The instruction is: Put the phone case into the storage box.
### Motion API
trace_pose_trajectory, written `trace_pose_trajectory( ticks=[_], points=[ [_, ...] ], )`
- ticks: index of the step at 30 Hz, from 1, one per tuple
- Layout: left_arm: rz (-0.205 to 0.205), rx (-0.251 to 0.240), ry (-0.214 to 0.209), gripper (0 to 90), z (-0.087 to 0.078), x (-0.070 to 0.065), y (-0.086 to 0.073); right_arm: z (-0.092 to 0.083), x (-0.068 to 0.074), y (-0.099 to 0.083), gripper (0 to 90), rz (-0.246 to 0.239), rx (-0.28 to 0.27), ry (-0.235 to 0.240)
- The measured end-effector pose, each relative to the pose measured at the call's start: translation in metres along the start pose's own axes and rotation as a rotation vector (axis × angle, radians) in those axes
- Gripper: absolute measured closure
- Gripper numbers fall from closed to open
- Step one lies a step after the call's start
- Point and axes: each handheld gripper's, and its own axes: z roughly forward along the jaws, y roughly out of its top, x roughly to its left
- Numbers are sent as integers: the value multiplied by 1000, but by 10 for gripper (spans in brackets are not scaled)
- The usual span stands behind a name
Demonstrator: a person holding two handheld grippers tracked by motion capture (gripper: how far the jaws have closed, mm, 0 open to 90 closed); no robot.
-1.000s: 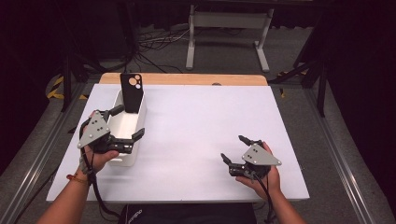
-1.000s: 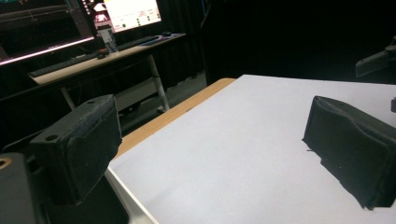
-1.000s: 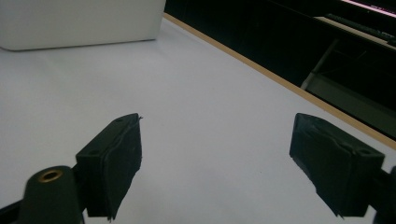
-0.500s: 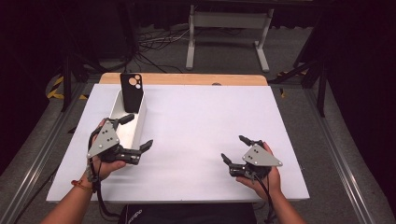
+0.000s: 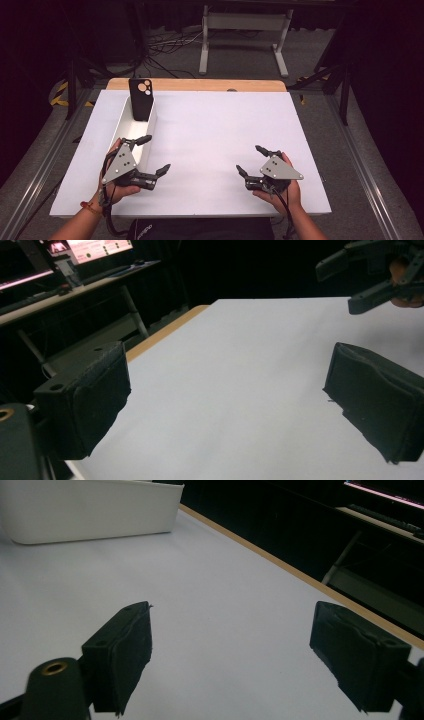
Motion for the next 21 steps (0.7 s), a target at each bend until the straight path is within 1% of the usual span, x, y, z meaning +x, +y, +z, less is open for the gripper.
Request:
trace_pose_trajectory(
  ticks=[2, 3, 4, 5, 7, 8, 11, 12, 16, 20, 21],
  points=[
    [1, 1, -1, 51, 0, -2, -2, -1, 0, 0, 179, 1, -3, 1],
    [2, 3, -9, 52, 0, -3, -3, -1, 0, 1, 179, 3, -5, 2],
    [-2, 7, -10, 52, 1, -4, -4, -1, 0, 1, 179, 3, -5, 2],
    [6, 12, -11, 52, 0, -5, -5, -1, 0, 1, 179, 5, -7, 2],
    [-27, 7, -26, 46, 1, -5, -8, 0, 2, 0, 179, 2, -4, 7],
    [-34, 12, -31, 43, 1, -5, -10, 0, 2, 0, 179, -1, -3, 10],
    [-28, 20, -32, 41, 2, -6, -14, 0, 3, 0, 179, -2, -4, 11],
    [-34, 19, -38, 41, 3, -7, -16, 0, 4, 0, 179, -1, -5, 13],
    [-22, 43, -40, 40, 7, -10, -21, 0, 6, -2, 178, -4, -6, 20],
    [-32, 53, -40, 40, 12, -12, -28, -1, 7, -3, 177, 1, -14, 24],
    [-28, 55, -41, 40, 13, -13, -29, -2, 7, -3, 176, -1, -14, 25]
  ],
)
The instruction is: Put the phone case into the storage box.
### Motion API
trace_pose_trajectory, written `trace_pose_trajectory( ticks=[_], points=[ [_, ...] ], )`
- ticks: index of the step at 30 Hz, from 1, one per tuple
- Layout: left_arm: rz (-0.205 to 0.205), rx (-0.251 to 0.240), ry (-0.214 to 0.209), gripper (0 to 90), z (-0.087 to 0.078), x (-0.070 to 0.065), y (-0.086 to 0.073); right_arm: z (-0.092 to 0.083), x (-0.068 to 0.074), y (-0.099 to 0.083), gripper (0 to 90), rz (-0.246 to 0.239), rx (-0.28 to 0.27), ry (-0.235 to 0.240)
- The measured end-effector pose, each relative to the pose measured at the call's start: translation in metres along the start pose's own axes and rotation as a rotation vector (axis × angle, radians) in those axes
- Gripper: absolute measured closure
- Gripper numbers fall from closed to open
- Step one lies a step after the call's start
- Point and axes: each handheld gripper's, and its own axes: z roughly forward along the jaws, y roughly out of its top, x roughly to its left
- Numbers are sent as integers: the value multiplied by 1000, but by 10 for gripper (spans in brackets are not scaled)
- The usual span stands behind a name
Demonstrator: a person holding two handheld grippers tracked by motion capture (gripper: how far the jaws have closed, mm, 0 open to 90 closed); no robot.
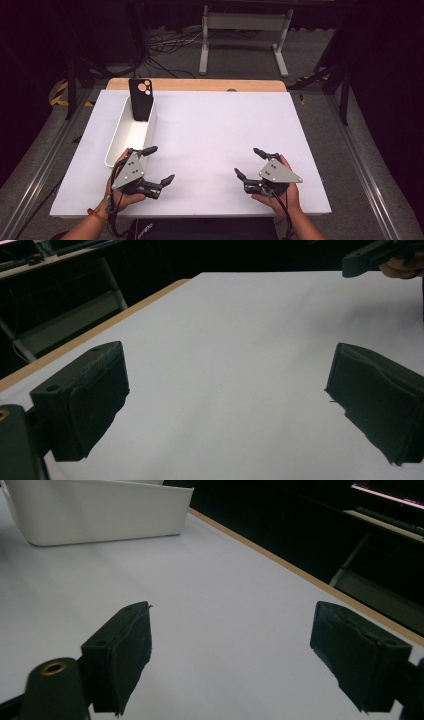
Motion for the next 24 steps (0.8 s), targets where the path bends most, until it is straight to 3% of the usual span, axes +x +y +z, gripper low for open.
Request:
trace_pose_trajectory(
  ticks=[4, 6, 11, 24],
  points=[
    [31, 34, -8, 36, 4, -1, -3, -1, 0, -1, 175, 2, -10, 4],
    [5, 30, -17, 36, 6, 0, -5, 0, 2, -3, 174, -2, -7, 10],
    [-1, 33, -21, 37, 8, 0, -6, 1, 4, -6, 170, -20, -5, 21],
    [11, 44, -23, 36, 3, 1, -8, 2, 6, -7, 149, -35, -2, 25]
  ],
)
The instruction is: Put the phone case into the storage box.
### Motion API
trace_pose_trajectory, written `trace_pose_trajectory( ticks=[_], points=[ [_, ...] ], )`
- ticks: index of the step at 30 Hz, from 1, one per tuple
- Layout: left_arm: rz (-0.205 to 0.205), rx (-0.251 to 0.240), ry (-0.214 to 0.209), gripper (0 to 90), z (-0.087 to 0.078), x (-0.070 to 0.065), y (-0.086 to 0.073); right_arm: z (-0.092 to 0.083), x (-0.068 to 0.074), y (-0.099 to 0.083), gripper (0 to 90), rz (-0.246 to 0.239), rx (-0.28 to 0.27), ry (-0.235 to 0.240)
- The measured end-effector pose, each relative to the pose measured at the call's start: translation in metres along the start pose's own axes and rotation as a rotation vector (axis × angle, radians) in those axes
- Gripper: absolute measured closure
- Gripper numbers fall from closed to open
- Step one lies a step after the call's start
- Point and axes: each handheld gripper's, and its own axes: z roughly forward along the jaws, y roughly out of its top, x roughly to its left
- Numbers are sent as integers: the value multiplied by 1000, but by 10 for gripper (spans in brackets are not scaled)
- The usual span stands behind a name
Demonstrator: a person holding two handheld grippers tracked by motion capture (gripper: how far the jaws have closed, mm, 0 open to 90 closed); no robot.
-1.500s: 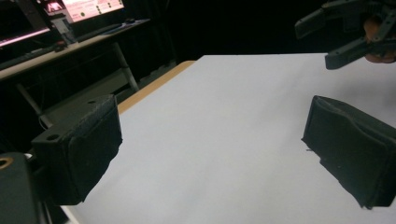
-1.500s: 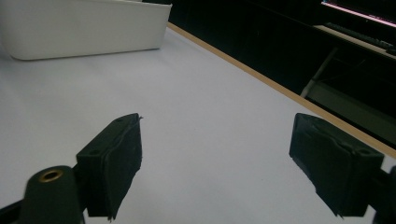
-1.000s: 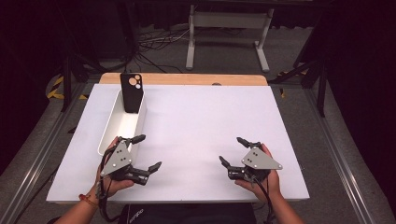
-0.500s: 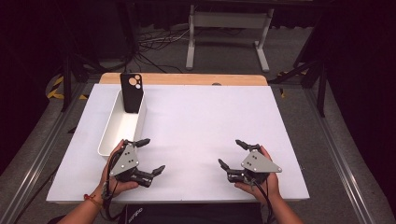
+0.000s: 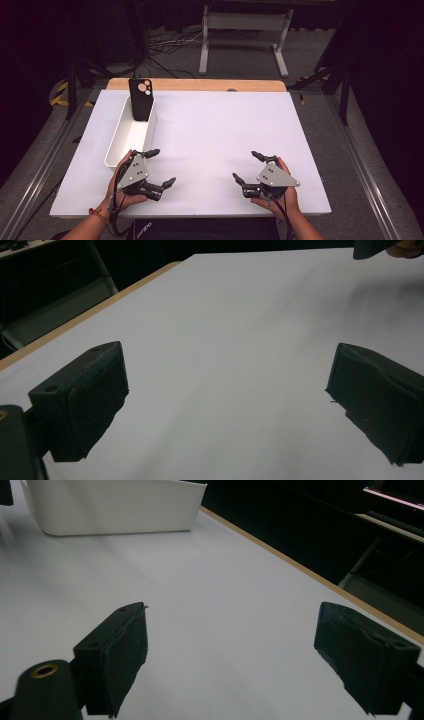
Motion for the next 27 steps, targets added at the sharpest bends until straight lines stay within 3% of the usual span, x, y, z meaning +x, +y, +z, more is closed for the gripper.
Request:
trace_pose_trajectory(
  ticks=[5, 27],
  points=[
    [-17, -6, -3, 38, -2, 0, -1, 2, 3, 2, 146, -2, 4, 1],
    [-10, 6, 3, 42, 2, 1, 2, 2, -2, -1, 158, 24, 22, -9]
  ],
)
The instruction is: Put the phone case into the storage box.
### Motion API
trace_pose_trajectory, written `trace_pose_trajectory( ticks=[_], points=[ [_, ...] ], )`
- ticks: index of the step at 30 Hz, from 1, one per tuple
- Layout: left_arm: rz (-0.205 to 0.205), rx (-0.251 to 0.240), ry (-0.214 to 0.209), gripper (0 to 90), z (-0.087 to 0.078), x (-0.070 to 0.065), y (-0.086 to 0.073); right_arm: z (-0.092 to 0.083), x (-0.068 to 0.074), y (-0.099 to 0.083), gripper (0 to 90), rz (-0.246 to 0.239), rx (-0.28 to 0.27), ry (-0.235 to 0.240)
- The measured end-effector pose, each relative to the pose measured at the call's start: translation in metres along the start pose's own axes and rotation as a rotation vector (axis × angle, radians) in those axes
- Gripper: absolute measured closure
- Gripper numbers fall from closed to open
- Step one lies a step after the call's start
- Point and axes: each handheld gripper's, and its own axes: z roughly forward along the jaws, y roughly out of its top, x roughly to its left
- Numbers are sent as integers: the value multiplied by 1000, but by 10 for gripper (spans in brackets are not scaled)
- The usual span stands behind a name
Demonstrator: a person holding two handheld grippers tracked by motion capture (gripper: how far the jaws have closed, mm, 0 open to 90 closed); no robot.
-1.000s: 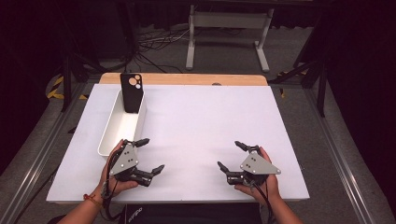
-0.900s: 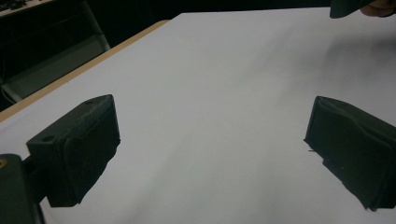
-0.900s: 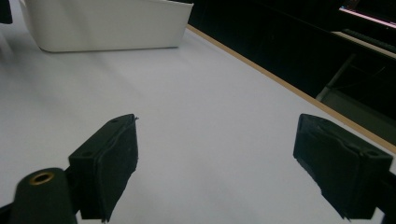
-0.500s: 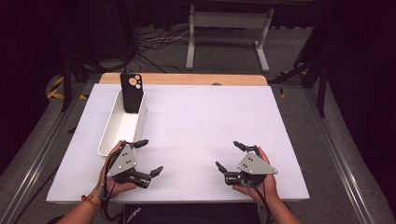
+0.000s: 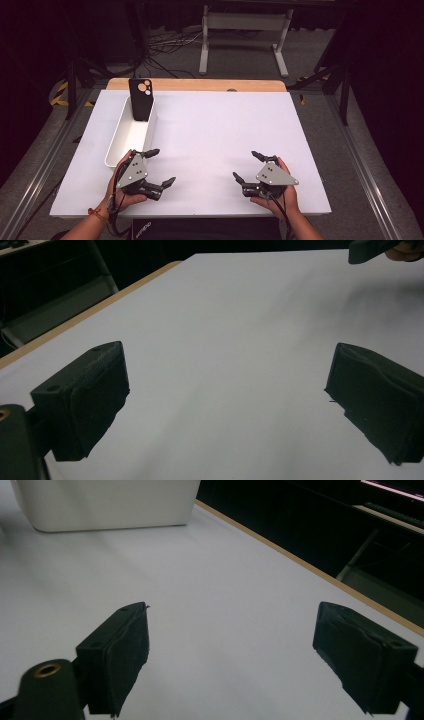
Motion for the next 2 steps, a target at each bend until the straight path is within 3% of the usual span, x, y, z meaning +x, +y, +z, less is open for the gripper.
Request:
trace_pose_trajectory(
  ticks=[2],
  points=[
    [-10, 3, -4, 42, 1, -1, 0, 0, -1, 0, 159, 3, -2, -2]
  ],
)
